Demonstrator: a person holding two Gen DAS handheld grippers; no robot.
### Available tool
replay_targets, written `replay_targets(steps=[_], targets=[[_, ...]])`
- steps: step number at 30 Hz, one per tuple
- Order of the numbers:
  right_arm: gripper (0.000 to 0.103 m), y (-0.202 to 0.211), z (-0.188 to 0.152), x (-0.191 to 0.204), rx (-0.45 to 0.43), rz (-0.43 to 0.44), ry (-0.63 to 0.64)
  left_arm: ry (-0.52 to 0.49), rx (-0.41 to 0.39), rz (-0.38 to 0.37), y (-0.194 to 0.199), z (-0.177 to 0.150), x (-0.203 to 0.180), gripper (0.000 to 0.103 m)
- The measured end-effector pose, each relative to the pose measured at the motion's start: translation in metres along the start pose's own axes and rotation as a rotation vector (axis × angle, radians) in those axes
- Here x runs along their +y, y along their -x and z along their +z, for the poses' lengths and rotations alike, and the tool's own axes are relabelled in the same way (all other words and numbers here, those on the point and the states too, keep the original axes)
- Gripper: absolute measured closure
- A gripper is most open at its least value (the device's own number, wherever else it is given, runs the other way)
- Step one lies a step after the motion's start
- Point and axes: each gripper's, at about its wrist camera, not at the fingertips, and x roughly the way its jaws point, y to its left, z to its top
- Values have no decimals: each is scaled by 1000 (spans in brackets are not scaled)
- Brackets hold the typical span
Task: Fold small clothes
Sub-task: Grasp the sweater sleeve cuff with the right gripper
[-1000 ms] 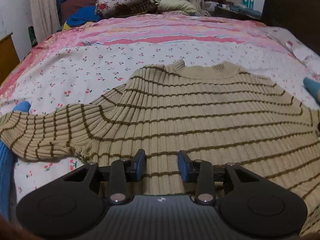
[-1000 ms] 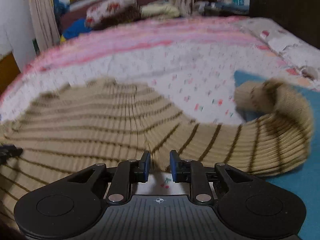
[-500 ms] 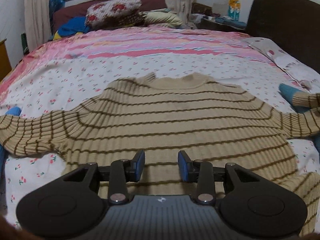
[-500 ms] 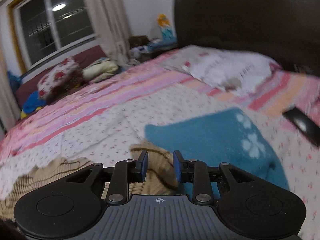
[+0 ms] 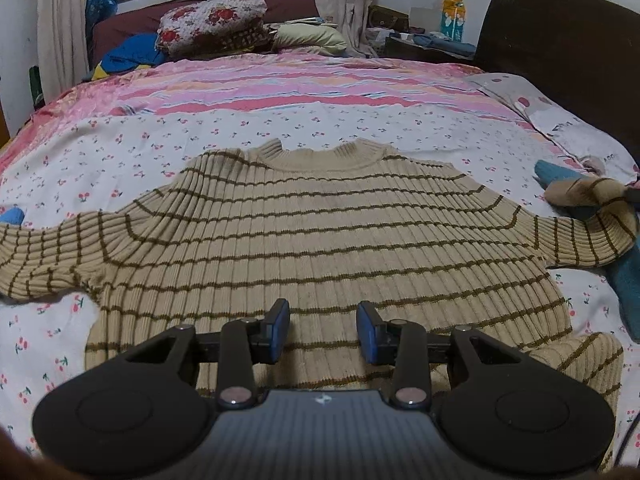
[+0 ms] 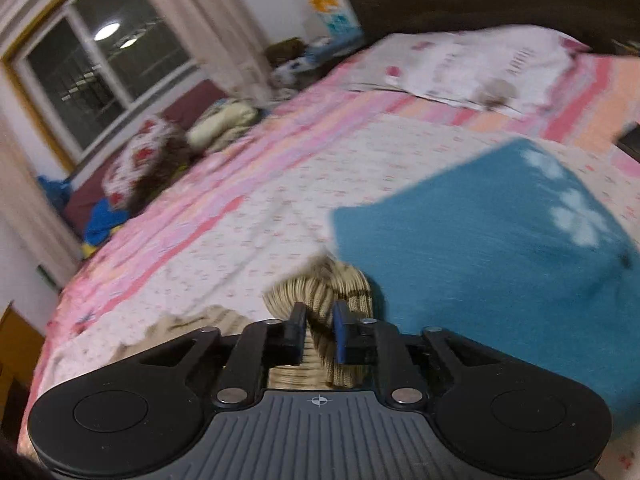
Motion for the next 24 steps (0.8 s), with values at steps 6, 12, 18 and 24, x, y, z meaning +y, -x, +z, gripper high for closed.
replay_targets(steps=[6,12,18,24], targets=[[97,-13,-23,80,69,219,146,27,-2,-7,5,-4,7,60],[94,-8,-58,117,76,149,442,22,-13,-7,9,-9,11,60],[85,-12,-25,82,56,-22,445,26,-15,-32,6,-9,4,60],[79,-28,0,48,60,-157,398,14,-14,-45,1,-7,-5,59]])
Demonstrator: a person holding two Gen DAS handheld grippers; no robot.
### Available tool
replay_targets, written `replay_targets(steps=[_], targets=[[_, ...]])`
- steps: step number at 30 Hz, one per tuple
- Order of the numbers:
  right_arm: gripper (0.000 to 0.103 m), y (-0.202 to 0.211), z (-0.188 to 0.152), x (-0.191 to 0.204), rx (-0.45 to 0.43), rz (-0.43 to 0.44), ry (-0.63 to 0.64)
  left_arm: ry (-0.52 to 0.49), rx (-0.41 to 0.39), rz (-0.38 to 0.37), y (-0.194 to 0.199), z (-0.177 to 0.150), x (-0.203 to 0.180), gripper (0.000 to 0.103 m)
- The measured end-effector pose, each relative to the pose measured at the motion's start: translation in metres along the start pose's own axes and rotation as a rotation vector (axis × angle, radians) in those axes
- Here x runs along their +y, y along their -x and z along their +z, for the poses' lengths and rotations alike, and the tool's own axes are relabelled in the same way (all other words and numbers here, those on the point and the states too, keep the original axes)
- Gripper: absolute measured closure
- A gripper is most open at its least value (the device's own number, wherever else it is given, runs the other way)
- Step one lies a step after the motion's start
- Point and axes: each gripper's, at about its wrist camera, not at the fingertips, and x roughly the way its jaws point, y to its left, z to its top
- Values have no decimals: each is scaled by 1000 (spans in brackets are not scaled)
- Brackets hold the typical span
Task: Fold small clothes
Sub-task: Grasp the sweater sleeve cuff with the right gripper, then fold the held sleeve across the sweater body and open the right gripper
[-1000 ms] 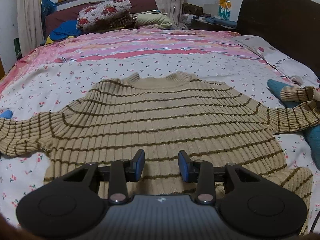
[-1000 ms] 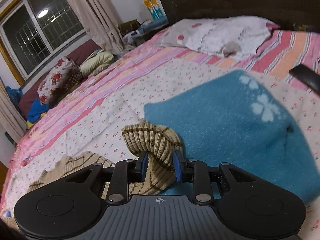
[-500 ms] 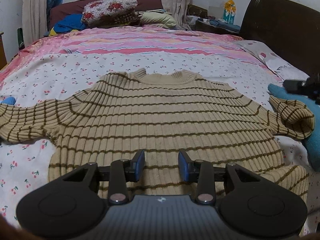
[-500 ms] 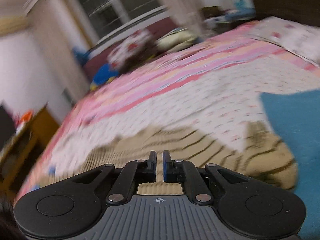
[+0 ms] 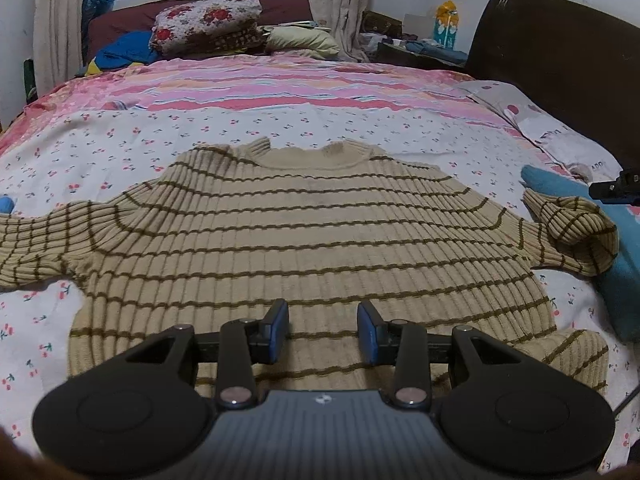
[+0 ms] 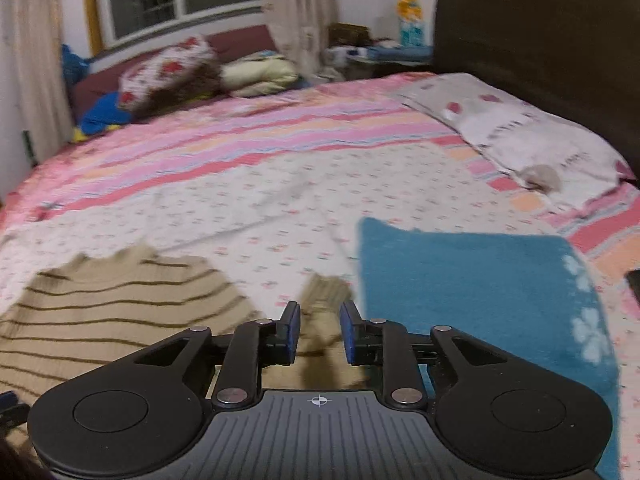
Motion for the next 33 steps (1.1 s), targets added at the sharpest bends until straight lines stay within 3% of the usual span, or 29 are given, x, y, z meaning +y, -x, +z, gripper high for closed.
replay_targets(steps=[3,6,9,11,15,16,18,19,23,27,31,33], targets=[[78,2,-3,-4,-25,-13,-18,-8,3,-2,-1,-1,-3,59],[75,10,-3,7,-45,32,46,-12,7,-6,-3,-2,-5,59],[72,0,-2,21,-14,-26,132,-14,8,-10,-3,-3,-5,59],[68,-12,2,17,31,-40,100,-14,3,-12,-2,-3,-5,59],[65,-34,3,1,155,30,-8,1,-5,-23,1,-3,-1,59],[67,-34,2,-1,168,52,-28,5,-6,-25,2,-3,0,58],[91,-33,2,-1,179,103,-61,15,-7,-30,2,-3,2,58],[93,-33,3,0,182,127,-70,20,-7,-32,2,-3,3,58],[96,-25,10,18,149,180,-57,33,-13,-35,6,-4,6,56],[96,-6,20,47,77,294,-56,52,-33,-29,12,-3,13,55],[95,12,13,97,-17,396,16,77,-48,-18,17,-2,20,55],[90,16,1,123,-49,439,70,84,-51,-9,19,-3,22,55]])
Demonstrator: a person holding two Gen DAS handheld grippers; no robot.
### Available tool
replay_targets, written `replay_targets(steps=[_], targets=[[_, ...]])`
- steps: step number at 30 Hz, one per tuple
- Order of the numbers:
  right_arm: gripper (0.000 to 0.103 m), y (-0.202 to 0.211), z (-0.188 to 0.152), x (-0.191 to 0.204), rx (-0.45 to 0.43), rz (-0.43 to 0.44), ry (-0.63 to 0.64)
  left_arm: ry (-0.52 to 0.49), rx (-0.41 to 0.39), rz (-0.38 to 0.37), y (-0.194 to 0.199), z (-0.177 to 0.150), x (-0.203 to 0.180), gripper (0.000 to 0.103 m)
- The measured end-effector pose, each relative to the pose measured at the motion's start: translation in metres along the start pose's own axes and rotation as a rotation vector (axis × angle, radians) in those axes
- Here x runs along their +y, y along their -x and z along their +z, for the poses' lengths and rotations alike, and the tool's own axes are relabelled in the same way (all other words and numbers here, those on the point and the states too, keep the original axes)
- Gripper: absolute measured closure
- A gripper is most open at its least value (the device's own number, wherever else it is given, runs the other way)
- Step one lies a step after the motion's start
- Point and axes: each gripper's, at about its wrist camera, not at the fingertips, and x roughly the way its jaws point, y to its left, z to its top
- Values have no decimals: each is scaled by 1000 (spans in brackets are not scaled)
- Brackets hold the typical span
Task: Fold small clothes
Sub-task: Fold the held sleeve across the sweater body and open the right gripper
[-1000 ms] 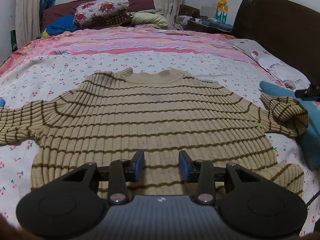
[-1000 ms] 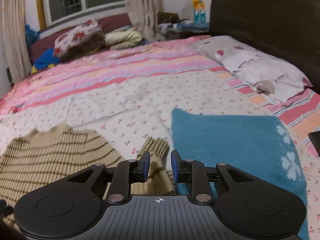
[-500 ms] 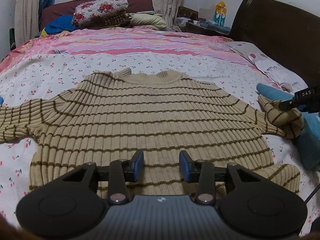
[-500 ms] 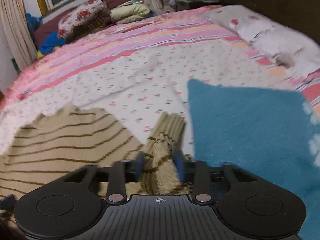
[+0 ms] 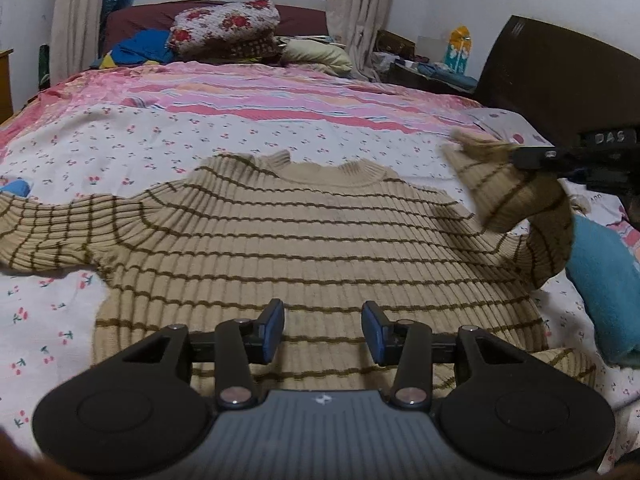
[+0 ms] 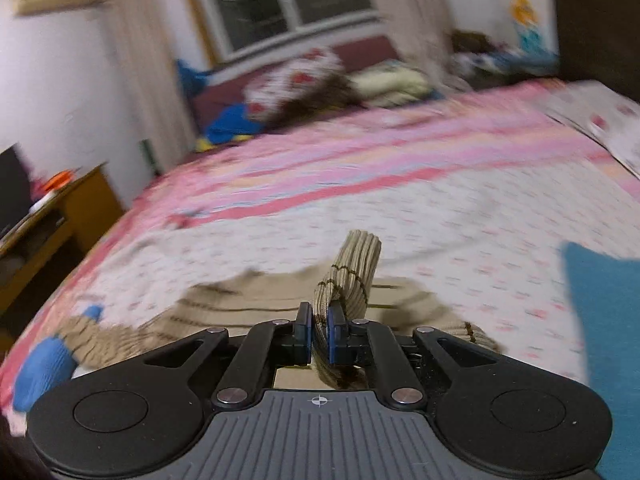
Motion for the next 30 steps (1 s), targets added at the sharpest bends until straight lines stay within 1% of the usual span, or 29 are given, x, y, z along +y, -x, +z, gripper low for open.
replay_targets(steps=[1,3,5,7,10,14,16,17,19,22,24,27,30], targets=[[89,-7,-8,14,7,20,29,4,0,4,0,-1,1,55],[87,-22,-21,32,71,65,57,4,4,12,2,-3,3,55],[87,-29,-33,42,118,107,70,2,1,21,5,-6,6,55],[87,-29,-42,47,148,119,111,11,-5,26,8,-9,11,55],[87,-20,-50,45,168,101,142,40,-8,31,9,-12,19,55],[86,-17,-45,31,167,29,145,53,-11,34,8,-13,22,54],[80,-20,-44,23,166,-11,163,55,-14,35,8,-13,23,54],[75,-22,-46,22,171,-39,186,56,-15,35,8,-14,23,54],[73,-23,-53,22,185,-66,240,58,-15,36,7,-14,24,54],[73,-28,-61,31,209,-44,288,65,-9,40,6,-16,27,54],[73,-33,-61,40,202,-30,332,68,-8,44,5,-16,29,54],[73,-51,-57,58,202,6,388,67,-16,54,7,-16,31,54],[72,-68,-51,74,200,10,444,72,-19,60,7,-16,35,54]])
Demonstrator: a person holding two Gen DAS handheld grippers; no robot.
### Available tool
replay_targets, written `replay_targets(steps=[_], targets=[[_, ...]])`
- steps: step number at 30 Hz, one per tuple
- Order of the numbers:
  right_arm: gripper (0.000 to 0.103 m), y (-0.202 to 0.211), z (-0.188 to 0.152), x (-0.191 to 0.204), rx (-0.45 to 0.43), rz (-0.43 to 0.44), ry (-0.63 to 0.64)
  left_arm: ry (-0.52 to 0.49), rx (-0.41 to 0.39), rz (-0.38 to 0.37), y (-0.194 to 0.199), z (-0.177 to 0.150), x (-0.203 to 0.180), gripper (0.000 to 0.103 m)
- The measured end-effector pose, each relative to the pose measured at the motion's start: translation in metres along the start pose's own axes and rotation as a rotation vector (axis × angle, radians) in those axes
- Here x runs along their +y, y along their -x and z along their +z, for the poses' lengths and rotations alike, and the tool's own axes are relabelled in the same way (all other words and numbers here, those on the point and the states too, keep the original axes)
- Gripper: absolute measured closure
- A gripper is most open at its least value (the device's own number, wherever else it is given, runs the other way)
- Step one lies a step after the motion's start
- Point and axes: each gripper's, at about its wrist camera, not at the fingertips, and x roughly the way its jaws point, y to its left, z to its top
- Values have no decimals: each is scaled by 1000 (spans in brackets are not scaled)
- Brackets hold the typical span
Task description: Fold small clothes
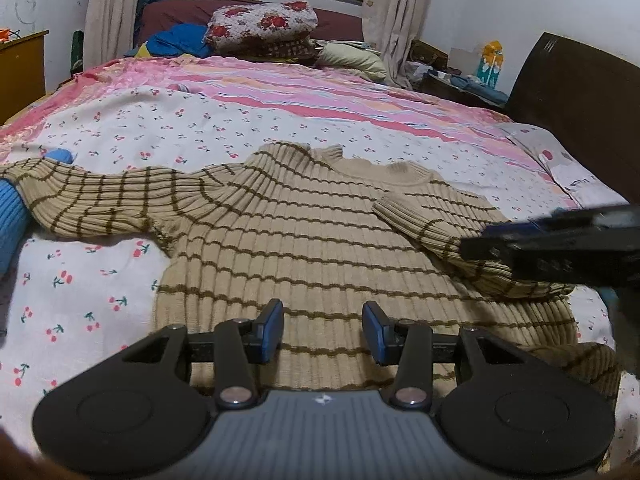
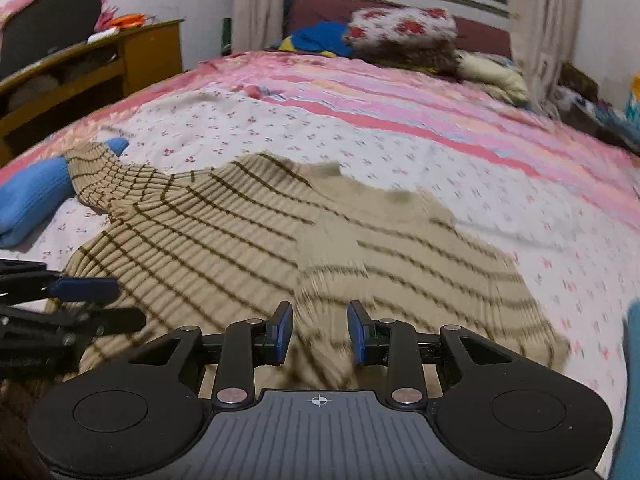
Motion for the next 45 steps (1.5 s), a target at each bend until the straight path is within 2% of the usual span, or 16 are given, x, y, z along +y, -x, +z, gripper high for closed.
replay_targets(steps=[4,7,9,11,16,19,20,23,25,26,27,30,34,39,41,45], targets=[[70,-27,11,9,53,-3,65,15,4,-4,-2,0,6,54],[80,-44,15,6,102,-56,59,20,-1,-2,-1,0,10,54],[92,-44,19,-2,104,-59,5,26,-3,-4,-1,0,11,54],[99,-35,27,-11,65,-85,-38,31,-7,-6,0,0,13,54],[100,0,64,-27,-107,-97,-125,37,-12,-12,0,1,14,54],[99,11,82,-26,-207,-45,-158,37,-13,-12,0,0,14,54],[95,11,85,-23,-227,-10,-164,36,-12,-13,0,0,14,54],[84,6,84,-13,-189,92,-128,34,-10,-13,0,-1,14,54],[81,10,76,-11,-191,118,-115,32,-9,-15,0,-1,14,54],[75,13,72,-14,-193,113,-120,32,-8,-16,-1,-1,14,54],[71,16,68,-19,-191,99,-131,31,-7,-17,-1,-1,14,54],[71,27,53,-33,-181,23,-148,34,-4,-19,-2,-1,15,53],[71,11,25,-53,-74,-94,-124,29,-4,-14,-3,-2,14,53],[71,-17,-7,-61,55,-133,-134,26,0,-10,-6,-3,14,53],[71,-28,-16,-69,108,-153,-178,26,1,-11,-6,-3,14,53],[72,-23,-21,-73,113,-142,-211,32,0,-16,-6,-2,16,53]])
